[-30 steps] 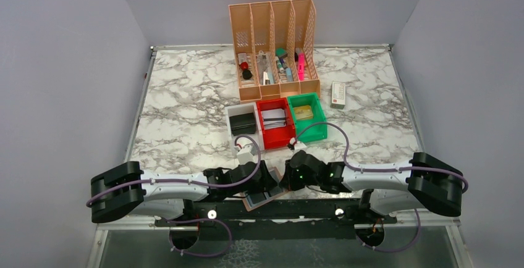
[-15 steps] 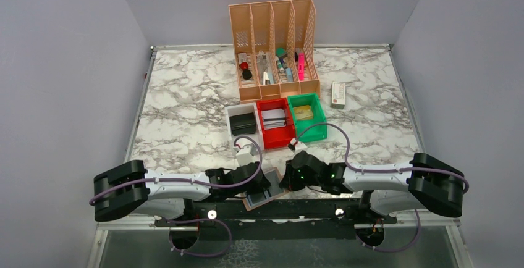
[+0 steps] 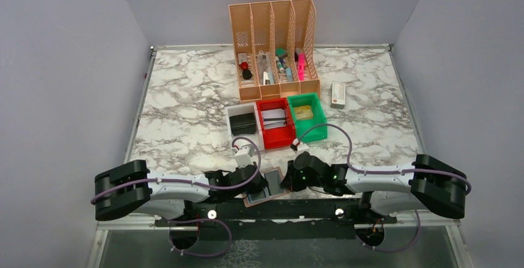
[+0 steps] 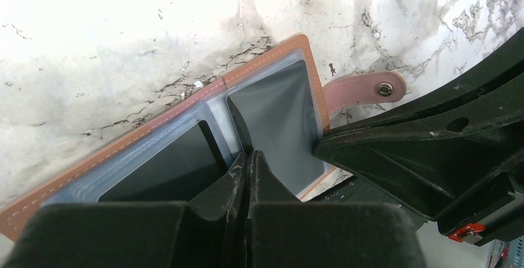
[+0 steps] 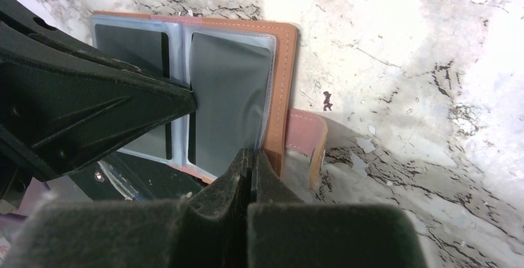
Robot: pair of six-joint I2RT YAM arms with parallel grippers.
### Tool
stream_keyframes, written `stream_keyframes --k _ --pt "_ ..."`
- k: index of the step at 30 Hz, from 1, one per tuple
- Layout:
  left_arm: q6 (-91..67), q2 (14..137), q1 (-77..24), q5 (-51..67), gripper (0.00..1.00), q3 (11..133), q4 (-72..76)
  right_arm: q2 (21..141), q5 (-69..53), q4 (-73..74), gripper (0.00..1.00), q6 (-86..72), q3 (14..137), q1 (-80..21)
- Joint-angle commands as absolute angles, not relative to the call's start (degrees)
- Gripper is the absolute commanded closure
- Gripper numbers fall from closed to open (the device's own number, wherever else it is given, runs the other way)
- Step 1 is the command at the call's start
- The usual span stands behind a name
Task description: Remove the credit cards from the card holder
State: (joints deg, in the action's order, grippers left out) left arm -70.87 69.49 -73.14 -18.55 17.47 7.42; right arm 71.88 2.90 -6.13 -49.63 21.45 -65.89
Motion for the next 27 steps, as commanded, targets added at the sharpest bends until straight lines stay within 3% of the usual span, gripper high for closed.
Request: stream_keyframes --k 1,10,22,27 --pt "-68.8 73.2 -73.4 -17.9 1.0 16.7 12.6 71.9 1.3 -6.4 0.99 -52.0 19.7 -66.5" --pt "-65.6 66.8 -73.4 -19.5 1.0 17.9 4.6 66.1 7.7 -1.8 0.99 -55.1 17.8 -66.5" --pt "-65.9 58.1 -73.4 -19.8 1.0 14.6 -1.2 67.8 8.4 -1.2 0.99 -54.8 19.0 -66.5" --pt "-65.4 57.7 -73.4 -18.6 0.67 14.4 1.9 68.1 6.9 -2.5 0.99 -53.2 19.8 -66.5"
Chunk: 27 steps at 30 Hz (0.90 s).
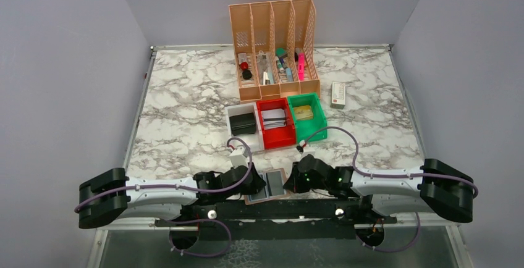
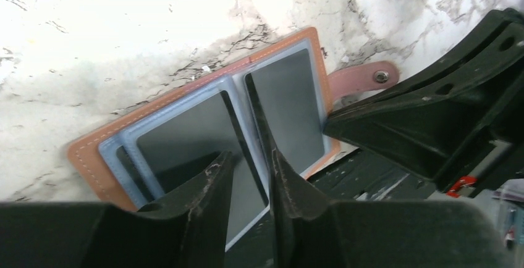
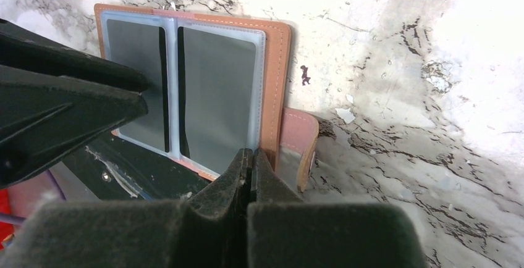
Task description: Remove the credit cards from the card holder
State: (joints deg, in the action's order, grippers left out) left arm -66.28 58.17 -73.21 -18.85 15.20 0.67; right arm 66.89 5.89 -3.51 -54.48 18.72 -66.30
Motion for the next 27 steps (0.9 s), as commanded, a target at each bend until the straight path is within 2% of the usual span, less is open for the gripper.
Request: stream_keyframes --k 1,7,27 --pt "-65.1 57.8 -73.4 -18.4 0.63 14.6 3.2 68.2 6.7 -2.6 0.99 -53.1 19.9 -66.6" --pt "-63.2 60.3 -73.4 -18.0 0.54 16.9 5.5 68.5 6.1 -3.9 0.99 -53.6 19.3 -66.5" --pt "-74.6 73.5 -73.4 -16.0 0.54 10.1 13.2 70.6 3.9 -5.3 0.98 -53.1 19.4 -66.6"
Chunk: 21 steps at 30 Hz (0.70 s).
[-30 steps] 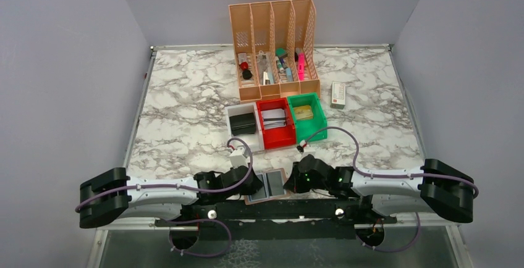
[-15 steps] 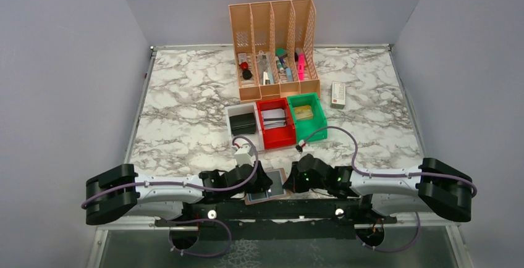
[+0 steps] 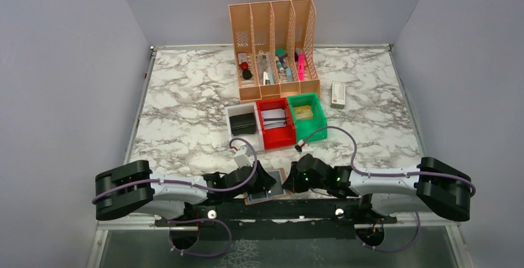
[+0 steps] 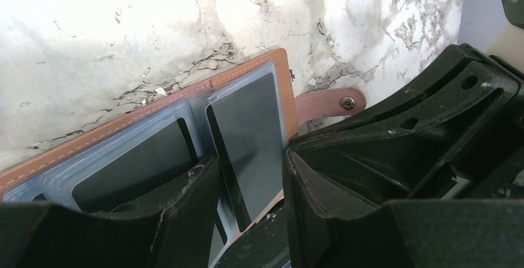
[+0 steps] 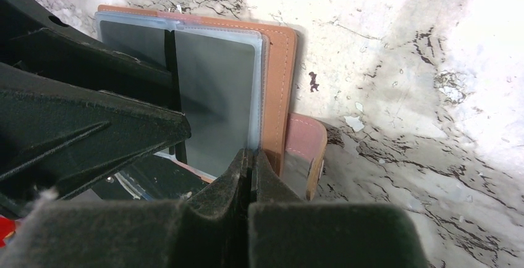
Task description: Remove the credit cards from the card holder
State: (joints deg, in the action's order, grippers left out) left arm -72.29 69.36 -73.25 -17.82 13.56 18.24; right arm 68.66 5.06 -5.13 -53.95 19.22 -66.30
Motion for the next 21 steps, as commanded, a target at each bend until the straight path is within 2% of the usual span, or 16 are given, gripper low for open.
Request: stream_keyframes --k 1,10,15,18,21 --pt "-74.6 74.1 -73.4 -15.8 0.55 10.2 13.5 70.9 3.7 -5.5 0.99 -53.0 19.5 -66.6" --pt "-73.8 75.0 -73.5 -16.3 0.78 11.2 14.1 72.2 4.7 -4.0 0.99 -53.3 20.0 -66.6" --pt "-73.7 72.7 -73.5 -16.5 0.79 10.3 13.8 72.1 5.6 -2.8 0.99 -53.6 20.0 -66.5" --pt "-72.4 70.9 -73.5 -15.9 0.71 10.3 14.0 72.5 5.7 -2.6 0.99 -53.8 20.0 -66.5" --pt "-70.1 69.4 -73.5 -13.6 0.7 10.5 14.8 72.7 5.6 -2.8 0.99 -53.8 20.0 -66.5"
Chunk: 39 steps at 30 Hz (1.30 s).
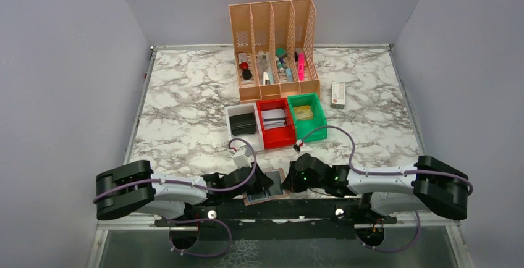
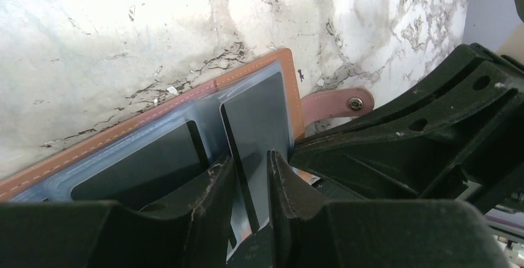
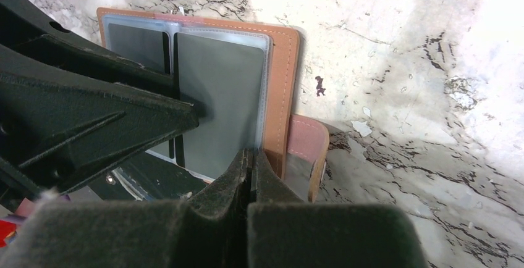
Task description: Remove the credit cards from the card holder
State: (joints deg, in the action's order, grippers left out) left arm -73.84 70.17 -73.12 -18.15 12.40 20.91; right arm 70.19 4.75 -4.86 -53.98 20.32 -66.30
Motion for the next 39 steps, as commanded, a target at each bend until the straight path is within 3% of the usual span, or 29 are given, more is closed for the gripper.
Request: stream_keyframes --k 1,14,29,39 --pt "-69.5 69.1 -73.5 -12.6 0.7 10.5 15.2 72.9 5.6 -2.9 0.99 -53.8 20.0 -66.6" --pt "-68.2 61.3 -73.4 -8.9 0.76 7.0 16.9 73.3 5.7 -2.6 0.99 -54.2 20.0 -66.6" --pt "-67.8 63.6 -73.5 -10.7 0.76 7.1 20.2 73.1 5.6 -2.9 0.99 -54.0 20.2 -66.6" --pt "-68.5 60.9 -73.5 -11.2 0.9 5.5 20.3 73.2 5.6 -3.2 0.99 -54.2 20.0 -66.6"
